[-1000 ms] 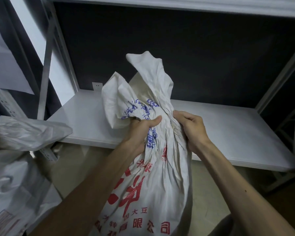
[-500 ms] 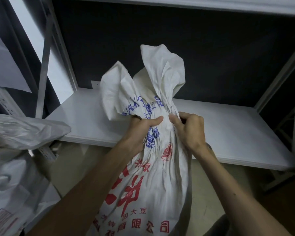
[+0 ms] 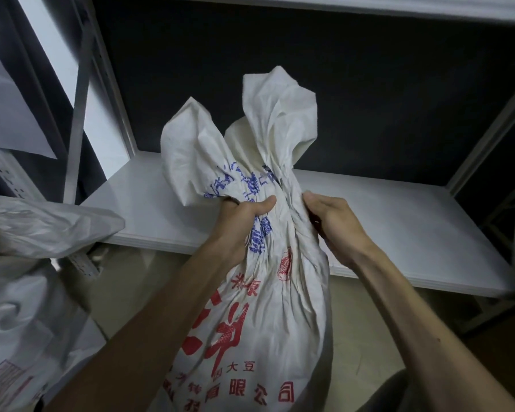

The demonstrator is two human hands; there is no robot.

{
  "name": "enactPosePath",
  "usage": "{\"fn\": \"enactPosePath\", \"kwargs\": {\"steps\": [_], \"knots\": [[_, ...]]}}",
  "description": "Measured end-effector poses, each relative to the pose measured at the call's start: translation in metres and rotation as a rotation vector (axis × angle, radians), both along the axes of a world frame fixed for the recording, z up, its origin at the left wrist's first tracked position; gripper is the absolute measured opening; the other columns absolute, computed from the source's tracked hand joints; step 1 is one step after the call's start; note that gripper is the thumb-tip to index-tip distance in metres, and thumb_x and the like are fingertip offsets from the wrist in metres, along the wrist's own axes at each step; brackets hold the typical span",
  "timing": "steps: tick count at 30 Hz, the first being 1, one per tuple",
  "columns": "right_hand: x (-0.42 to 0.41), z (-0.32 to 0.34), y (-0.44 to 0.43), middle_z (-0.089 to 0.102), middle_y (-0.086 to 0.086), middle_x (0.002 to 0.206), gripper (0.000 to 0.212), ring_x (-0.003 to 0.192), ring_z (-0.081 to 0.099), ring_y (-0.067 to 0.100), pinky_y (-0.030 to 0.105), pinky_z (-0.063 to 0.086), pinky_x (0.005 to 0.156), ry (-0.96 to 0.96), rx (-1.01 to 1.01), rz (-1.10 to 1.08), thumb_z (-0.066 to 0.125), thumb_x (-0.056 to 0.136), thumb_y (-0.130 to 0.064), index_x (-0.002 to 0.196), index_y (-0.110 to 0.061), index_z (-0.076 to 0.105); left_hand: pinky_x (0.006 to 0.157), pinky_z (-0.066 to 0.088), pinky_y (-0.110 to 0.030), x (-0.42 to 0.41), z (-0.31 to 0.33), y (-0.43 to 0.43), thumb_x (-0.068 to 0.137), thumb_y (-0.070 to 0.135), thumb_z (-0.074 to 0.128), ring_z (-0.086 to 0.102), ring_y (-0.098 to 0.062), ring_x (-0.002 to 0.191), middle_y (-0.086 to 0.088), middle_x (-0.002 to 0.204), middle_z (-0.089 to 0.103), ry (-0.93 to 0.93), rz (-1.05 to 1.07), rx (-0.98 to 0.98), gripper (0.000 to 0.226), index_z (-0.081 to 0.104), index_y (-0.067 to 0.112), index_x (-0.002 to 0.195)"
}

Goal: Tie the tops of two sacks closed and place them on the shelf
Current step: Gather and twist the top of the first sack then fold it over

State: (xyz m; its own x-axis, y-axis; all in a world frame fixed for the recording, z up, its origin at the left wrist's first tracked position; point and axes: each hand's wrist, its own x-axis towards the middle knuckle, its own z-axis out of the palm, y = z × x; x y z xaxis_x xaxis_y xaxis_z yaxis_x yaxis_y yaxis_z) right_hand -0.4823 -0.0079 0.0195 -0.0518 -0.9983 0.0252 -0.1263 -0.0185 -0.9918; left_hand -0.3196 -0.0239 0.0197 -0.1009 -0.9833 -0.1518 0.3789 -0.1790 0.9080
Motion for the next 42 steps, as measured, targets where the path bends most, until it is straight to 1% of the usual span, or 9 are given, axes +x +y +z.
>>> {"fn": "enactPosePath", "kwargs": {"steps": [4, 10, 13, 17, 22, 27, 32, 36, 42], "knots": [[-0.005, 0.0, -0.002, 0.071, 0.02, 0.095, 0.015, 0.087, 0.061, 0.031, 0.046, 0.041, 0.083, -0.246, 0.112, -0.059, 0.065, 0.09, -0.008, 0.096, 0.003, 0.073, 0.081, 0.06, -0.032, -0.002, 0.001, 0.003, 0.083, -0.002, 0.071, 0.073, -0.019, 0.096, -0.005, 0.111, 0.075, 0.009, -0.007, 0.006, 0.04, 0.063, 0.005, 0.122], [-0.001, 0.0, -0.008, 0.073, 0.019, 0.1, 0.023, 0.087, 0.068, 0.035, 0.045, 0.052, 0.075, -0.069, 0.095, -0.054, 0.066, 0.091, -0.015, 0.104, 0.003, 0.068, 0.091, 0.057, -0.041, -0.003, 0.002, 0.005, 0.083, -0.002, 0.071, 0.072, -0.023, 0.102, -0.007, 0.115, 0.073, -0.01, -0.024, -0.001, 0.043, 0.062, 0.005, 0.125], [-0.003, 0.001, -0.008, 0.07, 0.024, 0.101, 0.033, 0.084, 0.064, 0.03, 0.03, 0.052, 0.066, -0.017, 0.123, 0.062, 0.06, 0.096, -0.019, 0.107, 0.012, 0.064, 0.089, 0.058, -0.042, 0.001, 0.002, 0.004, 0.083, -0.002, 0.071, 0.073, -0.025, 0.1, -0.009, 0.113, 0.074, -0.007, -0.029, 0.022, 0.041, 0.063, 0.003, 0.123], [-0.012, 0.005, -0.006, 0.064, 0.033, 0.105, 0.043, 0.086, 0.062, 0.025, 0.033, 0.049, 0.079, 0.053, 0.13, 0.191, 0.062, 0.094, -0.023, 0.103, 0.019, 0.06, 0.079, 0.061, -0.034, 0.006, 0.005, 0.005, 0.083, -0.002, 0.071, 0.074, -0.023, 0.096, -0.008, 0.11, 0.075, -0.013, -0.046, 0.037, 0.041, 0.063, 0.004, 0.122], [-0.006, -0.003, -0.01, 0.054, 0.024, 0.068, 0.046, 0.062, 0.049, 0.02, 0.035, 0.042, 0.059, 0.261, -0.05, 0.009, 0.071, 0.088, -0.029, 0.076, 0.013, 0.06, 0.091, 0.057, -0.043, 0.007, 0.004, 0.004, 0.08, 0.0, 0.075, 0.073, -0.023, 0.098, -0.006, 0.11, 0.075, -0.015, -0.024, 0.043, 0.046, 0.062, 0.006, 0.124], [0.0, -0.016, -0.013, 0.039, 0.01, 0.048, 0.045, 0.052, 0.036, 0.025, 0.035, 0.034, 0.053, 0.768, -0.331, -0.33, 0.065, 0.084, -0.034, 0.055, -0.004, 0.047, 0.076, 0.062, -0.034, 0.003, 0.004, 0.008, 0.084, -0.005, 0.069, 0.075, -0.023, 0.089, -0.009, 0.102, 0.077, 0.024, -0.04, 0.048, 0.031, 0.067, 0.003, 0.114], [0.018, -0.019, -0.004, 0.034, 0.003, 0.05, 0.042, 0.045, 0.033, 0.028, 0.029, 0.027, 0.05, 1.037, -0.51, -0.377, 0.061, 0.089, -0.019, 0.054, -0.011, 0.037, 0.074, 0.062, -0.031, 0.0, 0.004, 0.01, 0.086, -0.005, 0.067, 0.074, -0.023, 0.094, -0.01, 0.112, 0.074, 0.034, -0.04, 0.032, 0.04, 0.062, 0.004, 0.124], [0.021, -0.012, -0.003, 0.039, 0.001, 0.051, 0.04, 0.049, 0.032, 0.018, 0.033, 0.028, 0.054, 0.831, -0.423, -0.224, 0.049, 0.097, -0.025, 0.061, -0.01, 0.041, 0.08, 0.061, -0.036, 0.006, 0.004, 0.005, 0.086, -0.004, 0.067, 0.073, -0.025, 0.097, -0.011, 0.112, 0.074, 0.024, -0.021, 0.026, 0.038, 0.062, 0.002, 0.123], [0.006, -0.001, -0.007, 0.061, 0.007, 0.063, 0.021, 0.055, 0.054, 0.016, 0.027, 0.039, 0.046, 0.005, -0.043, -0.072, 0.062, 0.091, -0.005, 0.073, 0.003, 0.069, 0.08, 0.06, -0.033, 0.011, 0.004, 0.004, 0.085, -0.004, 0.067, 0.073, -0.022, 0.097, -0.007, 0.11, 0.075, 0.016, -0.05, 0.037, 0.036, 0.065, 0.004, 0.121]]}}
